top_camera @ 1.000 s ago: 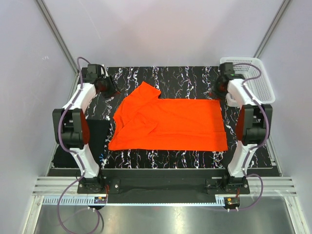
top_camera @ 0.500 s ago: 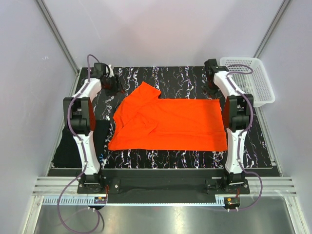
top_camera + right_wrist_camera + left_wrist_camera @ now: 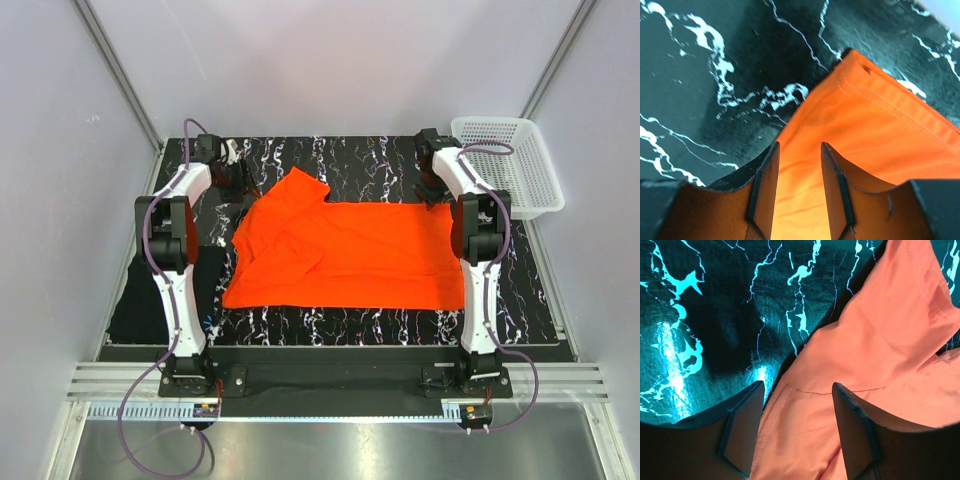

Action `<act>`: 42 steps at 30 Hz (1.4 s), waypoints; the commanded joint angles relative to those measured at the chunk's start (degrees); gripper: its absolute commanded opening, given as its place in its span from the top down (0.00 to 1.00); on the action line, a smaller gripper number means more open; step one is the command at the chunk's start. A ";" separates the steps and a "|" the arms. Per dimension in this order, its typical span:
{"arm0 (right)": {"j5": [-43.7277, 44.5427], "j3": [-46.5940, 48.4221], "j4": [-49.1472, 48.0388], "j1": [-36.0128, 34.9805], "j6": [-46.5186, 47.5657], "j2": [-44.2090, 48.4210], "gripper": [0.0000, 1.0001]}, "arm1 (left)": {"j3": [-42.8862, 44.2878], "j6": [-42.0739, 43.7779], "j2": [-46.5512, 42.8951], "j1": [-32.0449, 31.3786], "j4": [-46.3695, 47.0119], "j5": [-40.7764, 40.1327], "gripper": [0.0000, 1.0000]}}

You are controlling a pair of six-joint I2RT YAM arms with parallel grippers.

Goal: Fold and stack the t-shirts
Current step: Fold the tshirt

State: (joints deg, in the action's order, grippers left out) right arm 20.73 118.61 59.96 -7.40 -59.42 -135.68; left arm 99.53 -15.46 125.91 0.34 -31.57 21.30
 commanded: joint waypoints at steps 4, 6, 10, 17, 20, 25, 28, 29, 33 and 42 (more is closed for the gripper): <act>4.32 5.75 1.21 -0.25 -0.09 -3.10 0.55 | 2.08 -0.80 1.09 -0.08 1.60 1.90 0.39; 3.97 6.81 1.29 -0.07 0.00 -3.63 0.55 | 2.08 -0.80 1.01 -0.08 1.60 1.99 0.39; 3.44 7.87 1.91 0.28 -0.26 -5.12 0.55 | 2.16 -0.62 0.92 0.01 1.60 2.52 0.38; 1.94 6.99 2.88 0.46 -0.61 -6.53 0.60 | 1.90 0.26 0.74 -0.08 1.43 0.94 0.35; 2.21 7.08 2.79 0.37 -0.17 -6.70 0.70 | 2.42 0.61 1.36 -1.30 1.43 0.32 0.35; 1.51 8.74 2.79 0.63 1.14 -7.58 0.82 | 4.01 0.26 2.85 -1.83 0.55 -0.28 0.36; 1.16 9.01 2.88 0.72 1.85 -7.85 0.86 | 4.18 0.17 3.11 -2.45 -0.33 -3.45 0.37; 1.15 8.92 2.79 0.81 2.02 -7.85 0.86 | 4.53 0.17 3.29 -2.45 -0.59 -3.54 0.37; 0.54 7.87 2.70 0.98 1.76 -7.58 0.86 | 4.89 0.96 3.56 -3.15 -2.09 -6.61 0.37; -1.39 8.92 2.70 1.42 1.93 -8.11 0.89 | 5.33 0.26 5.49 -3.24 -2.53 -6.36 0.45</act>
State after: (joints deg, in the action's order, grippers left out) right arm 19.84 126.13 62.15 -6.37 -57.39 -142.02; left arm 102.80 -15.44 129.73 -2.94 -33.80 15.99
